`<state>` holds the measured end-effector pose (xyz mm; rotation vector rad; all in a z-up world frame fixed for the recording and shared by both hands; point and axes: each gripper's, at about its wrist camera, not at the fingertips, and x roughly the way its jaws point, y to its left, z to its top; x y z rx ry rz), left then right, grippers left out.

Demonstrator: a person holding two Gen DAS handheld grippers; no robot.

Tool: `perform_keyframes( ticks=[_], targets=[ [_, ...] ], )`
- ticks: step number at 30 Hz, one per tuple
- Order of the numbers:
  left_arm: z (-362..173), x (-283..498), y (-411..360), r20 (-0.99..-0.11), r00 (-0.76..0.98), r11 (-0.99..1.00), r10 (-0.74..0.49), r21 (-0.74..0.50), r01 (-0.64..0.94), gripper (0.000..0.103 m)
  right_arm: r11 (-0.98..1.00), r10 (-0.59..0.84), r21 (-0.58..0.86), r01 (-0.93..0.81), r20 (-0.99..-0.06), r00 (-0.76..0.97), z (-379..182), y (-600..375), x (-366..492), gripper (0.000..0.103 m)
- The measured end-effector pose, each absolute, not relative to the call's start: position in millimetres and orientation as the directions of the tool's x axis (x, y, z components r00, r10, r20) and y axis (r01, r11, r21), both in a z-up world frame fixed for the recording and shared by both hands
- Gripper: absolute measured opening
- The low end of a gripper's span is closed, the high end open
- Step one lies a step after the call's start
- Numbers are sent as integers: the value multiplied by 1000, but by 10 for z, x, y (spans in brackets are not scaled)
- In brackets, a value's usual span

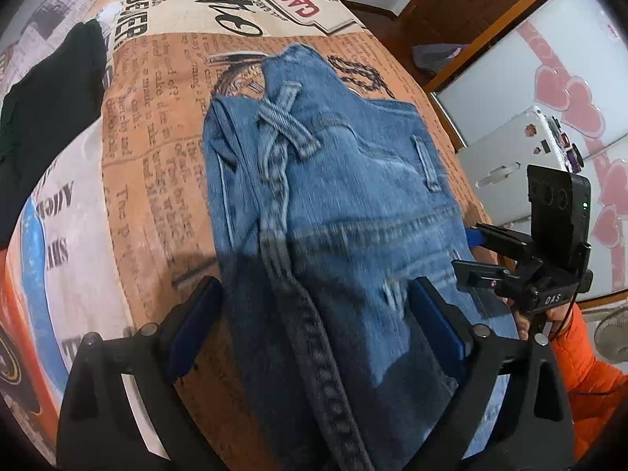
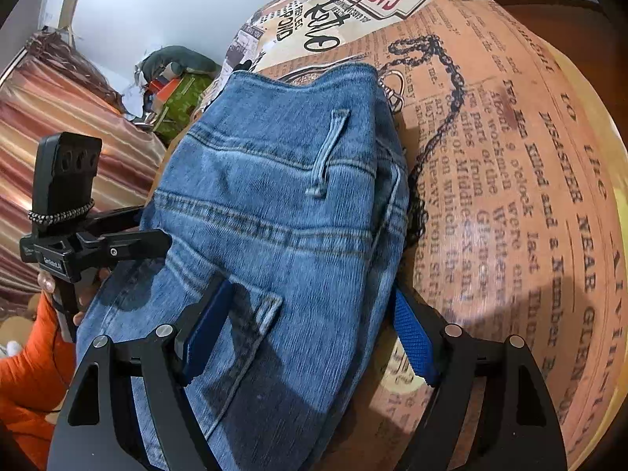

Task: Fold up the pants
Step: 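Grasp the folded jeans edge with the right tool while the left tool pinches the waistband, then lift the folded jeans with both tools and carry them across the bed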

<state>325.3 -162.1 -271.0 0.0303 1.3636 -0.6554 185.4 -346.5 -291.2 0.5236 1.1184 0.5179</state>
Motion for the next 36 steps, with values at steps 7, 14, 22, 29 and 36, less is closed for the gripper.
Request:
perform_keyframes(
  ticks=[7,14,22,29,36],
  targets=[
    [-2746,3206,-1748,-911,68,815,-406,-328,477,96,751,650,647,-136,-685,330,-2932,-3418,1836,80],
    [-2695,3294,-1838,-897,92,793,-433,-330,512,77,766,627,631,-127,-687,367,-2880,-3397,1973,65],
    [-2522,3302,-1787,-876,138,792,-462,-338,508,57,795,590,581,-175,-675,443,-2509,-3419,1995,23],
    [-2448,3172,-1661,-880,146,792,-451,-320,519,54,795,595,579,-183,-683,424,-2546,-3246,1972,23],
    [-2329,2995,-1135,-874,166,814,-456,-335,474,53,783,621,554,-283,-675,398,-2399,-2806,1992,25]
  ],
)
